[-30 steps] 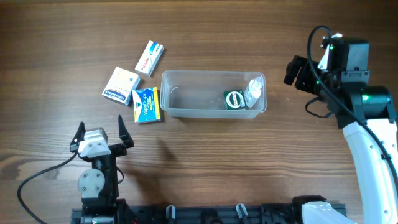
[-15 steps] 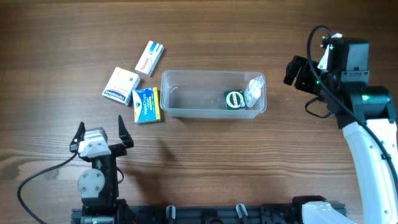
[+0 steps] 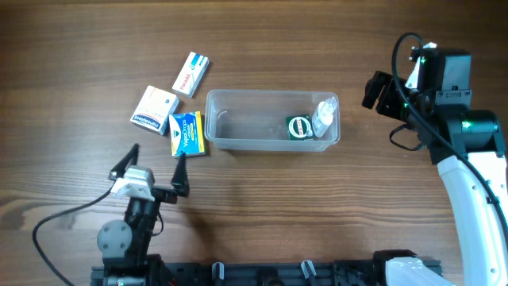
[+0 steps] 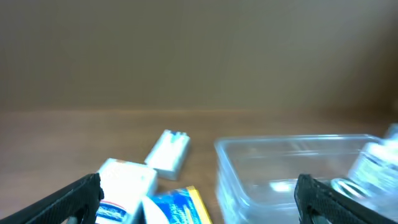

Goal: Pack container
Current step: 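Move the left gripper over the blue Vicks VapoDrops box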

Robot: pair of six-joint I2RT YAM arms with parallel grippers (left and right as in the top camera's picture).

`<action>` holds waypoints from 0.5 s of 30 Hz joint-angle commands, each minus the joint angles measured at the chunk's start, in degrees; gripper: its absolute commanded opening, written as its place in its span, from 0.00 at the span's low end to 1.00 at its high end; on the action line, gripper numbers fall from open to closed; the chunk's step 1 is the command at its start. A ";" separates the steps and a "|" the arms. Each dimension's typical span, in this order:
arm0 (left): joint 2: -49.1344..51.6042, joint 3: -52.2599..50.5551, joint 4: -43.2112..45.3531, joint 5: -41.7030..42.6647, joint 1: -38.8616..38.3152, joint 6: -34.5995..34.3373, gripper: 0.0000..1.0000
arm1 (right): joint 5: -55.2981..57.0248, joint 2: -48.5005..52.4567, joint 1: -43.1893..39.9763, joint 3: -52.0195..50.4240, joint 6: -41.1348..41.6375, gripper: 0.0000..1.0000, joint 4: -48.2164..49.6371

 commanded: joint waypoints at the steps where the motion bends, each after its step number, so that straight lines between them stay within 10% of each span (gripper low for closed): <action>1: 2.38 7.48 -5.84 5.84 -0.20 -4.76 1.00 | 0.33 0.07 -0.09 0.57 -0.85 1.00 -0.02; 15: 51.60 49.57 -38.88 6.01 -0.20 -4.37 1.00 | 0.31 0.07 -0.09 0.57 -0.85 1.00 -0.02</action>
